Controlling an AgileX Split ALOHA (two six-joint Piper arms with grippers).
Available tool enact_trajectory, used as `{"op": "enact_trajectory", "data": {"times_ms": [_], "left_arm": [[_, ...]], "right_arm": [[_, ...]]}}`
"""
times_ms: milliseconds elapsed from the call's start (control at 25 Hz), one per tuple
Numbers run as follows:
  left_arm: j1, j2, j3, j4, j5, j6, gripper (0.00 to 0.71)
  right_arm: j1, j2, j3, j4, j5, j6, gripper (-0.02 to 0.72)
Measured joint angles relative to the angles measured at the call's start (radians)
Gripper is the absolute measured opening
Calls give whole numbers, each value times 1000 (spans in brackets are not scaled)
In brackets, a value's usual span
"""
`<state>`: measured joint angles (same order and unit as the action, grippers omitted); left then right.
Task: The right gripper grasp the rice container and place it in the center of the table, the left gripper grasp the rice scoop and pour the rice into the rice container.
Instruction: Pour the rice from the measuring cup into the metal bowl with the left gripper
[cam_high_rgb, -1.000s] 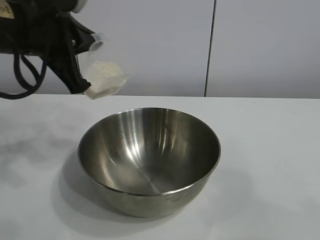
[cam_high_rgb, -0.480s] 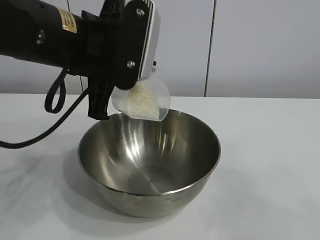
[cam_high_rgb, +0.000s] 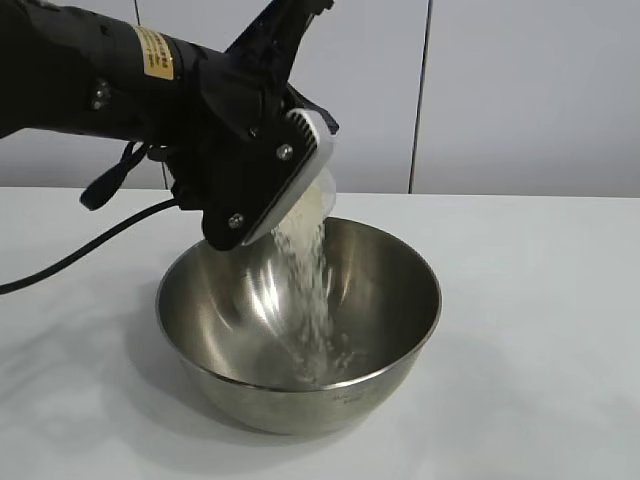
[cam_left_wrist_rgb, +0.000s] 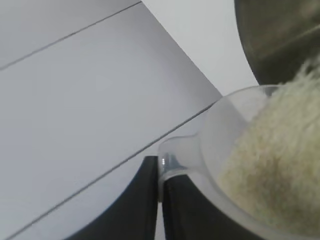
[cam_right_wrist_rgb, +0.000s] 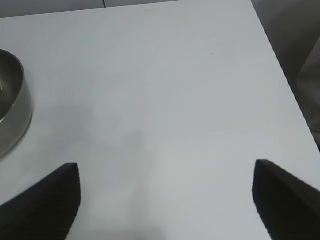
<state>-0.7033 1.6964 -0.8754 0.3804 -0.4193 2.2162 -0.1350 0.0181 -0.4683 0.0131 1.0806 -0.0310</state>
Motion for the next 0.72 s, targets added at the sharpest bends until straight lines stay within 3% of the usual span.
{"op": "enact_trajectory", "data": {"times_ms": [520,720], "left_arm": [[0,0,0,191,3,47,9],[0,0,0,172,-35,-108,9]], "right_arm": [[0,0,0,0,0,0,639],[0,0,0,0,0,0,639]]}}
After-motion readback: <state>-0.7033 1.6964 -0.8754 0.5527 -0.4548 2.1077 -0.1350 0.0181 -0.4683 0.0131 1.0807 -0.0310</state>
